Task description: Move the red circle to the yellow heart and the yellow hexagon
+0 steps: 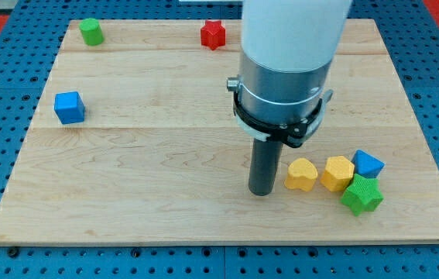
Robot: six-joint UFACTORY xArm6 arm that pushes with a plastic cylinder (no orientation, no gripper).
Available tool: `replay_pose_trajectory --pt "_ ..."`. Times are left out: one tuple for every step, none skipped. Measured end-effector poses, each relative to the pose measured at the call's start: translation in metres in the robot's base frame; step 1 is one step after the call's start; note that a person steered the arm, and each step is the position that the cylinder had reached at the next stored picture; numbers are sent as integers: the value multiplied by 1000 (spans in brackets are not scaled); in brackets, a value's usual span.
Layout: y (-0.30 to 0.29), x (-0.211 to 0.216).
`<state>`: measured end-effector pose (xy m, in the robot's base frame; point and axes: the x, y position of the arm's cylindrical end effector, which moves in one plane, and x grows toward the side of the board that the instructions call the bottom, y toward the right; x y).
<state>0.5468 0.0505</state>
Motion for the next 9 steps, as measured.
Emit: replay_pose_trajectory --pt "44 -4" --pt "57 -4" --pt "-13 -33" --pt "26 -115" --pt "148 -153" --pt "239 -209" --pt "256 -265" --pt "234 -314" --pt "147 -331"
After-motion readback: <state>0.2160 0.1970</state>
